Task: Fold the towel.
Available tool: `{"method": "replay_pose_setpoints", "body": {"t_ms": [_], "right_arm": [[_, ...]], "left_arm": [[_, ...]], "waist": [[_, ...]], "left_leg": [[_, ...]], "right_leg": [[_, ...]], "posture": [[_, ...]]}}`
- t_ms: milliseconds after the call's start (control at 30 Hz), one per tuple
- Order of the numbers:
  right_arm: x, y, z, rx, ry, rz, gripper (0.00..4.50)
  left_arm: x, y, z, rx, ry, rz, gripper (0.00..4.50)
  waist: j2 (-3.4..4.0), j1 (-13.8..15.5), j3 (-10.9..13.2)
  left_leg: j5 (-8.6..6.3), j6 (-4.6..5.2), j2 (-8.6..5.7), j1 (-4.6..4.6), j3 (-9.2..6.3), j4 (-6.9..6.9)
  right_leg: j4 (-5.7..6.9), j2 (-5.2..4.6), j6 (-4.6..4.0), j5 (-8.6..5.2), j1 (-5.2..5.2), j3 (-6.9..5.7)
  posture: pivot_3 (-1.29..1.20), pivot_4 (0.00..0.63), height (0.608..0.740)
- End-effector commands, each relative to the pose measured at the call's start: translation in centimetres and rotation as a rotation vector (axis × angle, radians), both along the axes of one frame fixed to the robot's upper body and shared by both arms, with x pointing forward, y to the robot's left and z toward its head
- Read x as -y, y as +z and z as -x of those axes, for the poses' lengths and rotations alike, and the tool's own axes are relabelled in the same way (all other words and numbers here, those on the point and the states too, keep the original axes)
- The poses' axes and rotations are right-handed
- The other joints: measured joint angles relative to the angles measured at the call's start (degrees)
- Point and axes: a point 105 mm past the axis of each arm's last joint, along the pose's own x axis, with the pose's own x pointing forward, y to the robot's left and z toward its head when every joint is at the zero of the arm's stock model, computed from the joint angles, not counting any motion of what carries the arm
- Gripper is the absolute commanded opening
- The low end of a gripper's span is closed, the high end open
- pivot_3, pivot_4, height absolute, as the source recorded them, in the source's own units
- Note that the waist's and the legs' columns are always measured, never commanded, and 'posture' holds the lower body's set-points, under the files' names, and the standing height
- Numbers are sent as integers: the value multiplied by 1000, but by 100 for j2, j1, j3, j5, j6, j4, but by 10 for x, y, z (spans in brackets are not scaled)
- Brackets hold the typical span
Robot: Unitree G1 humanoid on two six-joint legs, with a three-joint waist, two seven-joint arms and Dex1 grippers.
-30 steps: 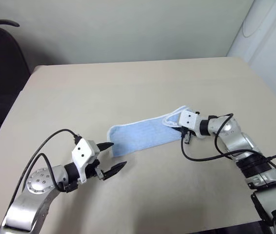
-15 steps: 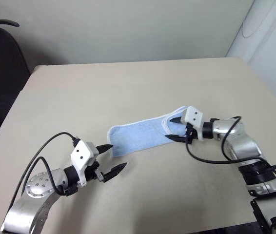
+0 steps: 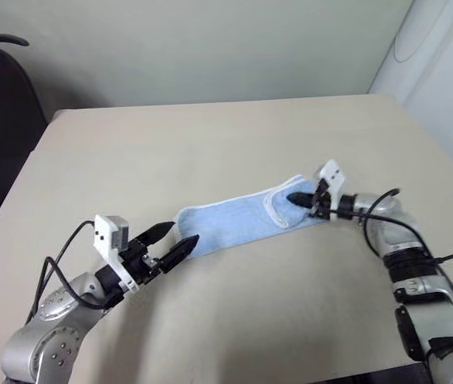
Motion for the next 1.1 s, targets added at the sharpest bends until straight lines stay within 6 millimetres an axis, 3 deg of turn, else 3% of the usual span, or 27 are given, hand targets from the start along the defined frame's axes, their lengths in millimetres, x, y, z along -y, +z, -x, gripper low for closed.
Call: {"method": "replay_pose_setpoints", "body": {"t_ms": [33,167,333,433,567,800,1100], "right_arm": [[0,-13,-2,38,-3,46,35],[-10,8,-9,103,-30,-62,35],[-24,77,-10,251,34,-202,35],[-31,104,-14,300,51,-254,35],[-42,128,-11,348,102,-313,35],[-48,143,-11,386,97,-358,35],[-52,146,-9,402,102,-364,35]], "left_arm": [[-1,-4,10,-44,75,11,4500],[4,-13,33,-136,168,170,4500],[15,-23,48,-312,290,481,4500],[16,-36,47,-430,383,571,4500],[20,-40,27,-523,470,692,4500],[29,-59,-2,-697,518,739,4500],[41,-63,-6,-752,468,646,4500]], "waist": [[0,-15,0],[-4,-50,-2],[12,-43,8],[15,-37,10],[13,-7,9],[17,19,11],[24,89,15]], "left_leg": [[-1,0,0,0,1,0],[-6,8,0,6,5,7],[-5,7,1,8,7,6],[0,5,0,6,10,10],[14,-14,0,17,4,11],[32,-47,-2,27,7,13],[11,4,-20,97,-8,11]], "right_leg": [[0,0,-1,0,0,0],[-7,0,-1,-1,10,4],[2,0,-5,-4,10,4],[3,1,-2,-6,10,4],[2,7,1,-11,26,4],[2,9,0,-12,38,3],[1,8,-15,-24,115,4]], "posture": [[0,150,740],[0,150,740],[0,150,740],[0,150,740],[0,150,740],[0,150,740],[0,150,740]]}}
